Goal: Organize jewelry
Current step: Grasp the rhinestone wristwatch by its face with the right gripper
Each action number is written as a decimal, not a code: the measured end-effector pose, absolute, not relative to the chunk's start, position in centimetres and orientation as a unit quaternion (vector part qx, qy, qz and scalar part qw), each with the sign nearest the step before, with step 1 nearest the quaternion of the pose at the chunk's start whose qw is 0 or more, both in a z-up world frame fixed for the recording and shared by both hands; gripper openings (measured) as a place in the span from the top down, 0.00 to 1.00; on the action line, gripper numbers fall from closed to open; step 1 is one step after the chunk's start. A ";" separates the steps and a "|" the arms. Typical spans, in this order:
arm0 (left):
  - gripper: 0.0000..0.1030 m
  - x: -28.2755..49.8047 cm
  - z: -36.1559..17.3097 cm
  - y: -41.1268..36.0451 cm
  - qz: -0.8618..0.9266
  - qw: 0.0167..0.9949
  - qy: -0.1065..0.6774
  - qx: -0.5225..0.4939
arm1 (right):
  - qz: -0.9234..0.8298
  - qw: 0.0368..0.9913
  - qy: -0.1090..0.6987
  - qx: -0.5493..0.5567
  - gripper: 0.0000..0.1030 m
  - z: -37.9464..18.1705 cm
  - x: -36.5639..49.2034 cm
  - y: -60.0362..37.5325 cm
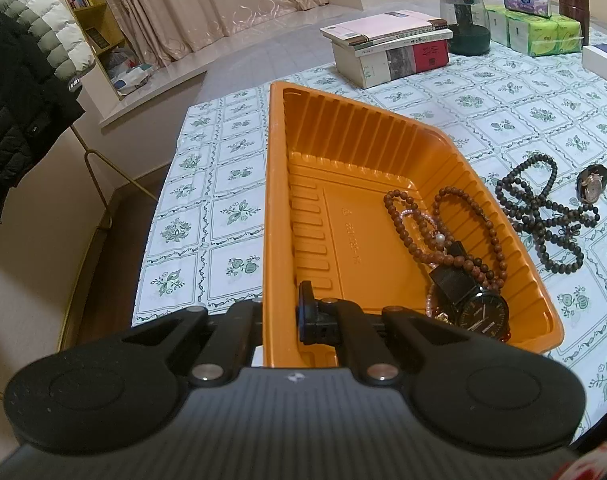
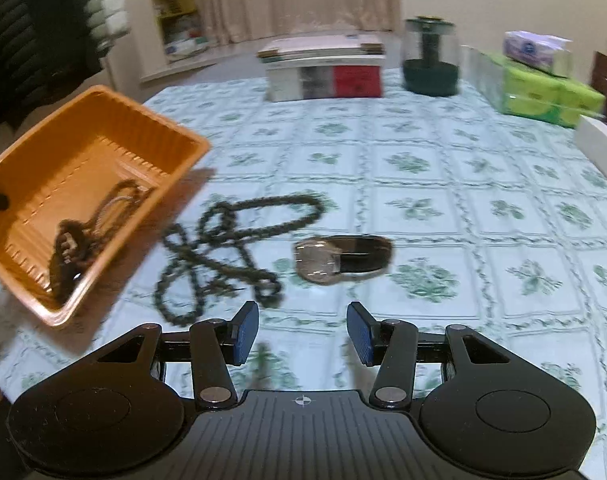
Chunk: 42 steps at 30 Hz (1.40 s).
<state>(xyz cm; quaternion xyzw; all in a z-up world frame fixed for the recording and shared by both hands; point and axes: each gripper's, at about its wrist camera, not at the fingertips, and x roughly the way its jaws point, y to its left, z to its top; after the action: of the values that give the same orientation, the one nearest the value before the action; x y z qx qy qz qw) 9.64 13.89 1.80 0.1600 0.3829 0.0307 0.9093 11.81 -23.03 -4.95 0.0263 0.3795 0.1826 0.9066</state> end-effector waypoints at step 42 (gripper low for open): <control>0.96 10.1 1.8 13.5 0.037 0.906 0.386 0.170 | 0.176 0.926 0.323 -0.087 0.63 -9.1 15.9 -19.2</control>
<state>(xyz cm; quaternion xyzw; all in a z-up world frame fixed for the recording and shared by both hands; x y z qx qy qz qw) 10.08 13.47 1.81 0.1698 0.3861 0.0366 0.9059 15.90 -19.17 -9.05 -0.0870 0.3234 0.1756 0.9257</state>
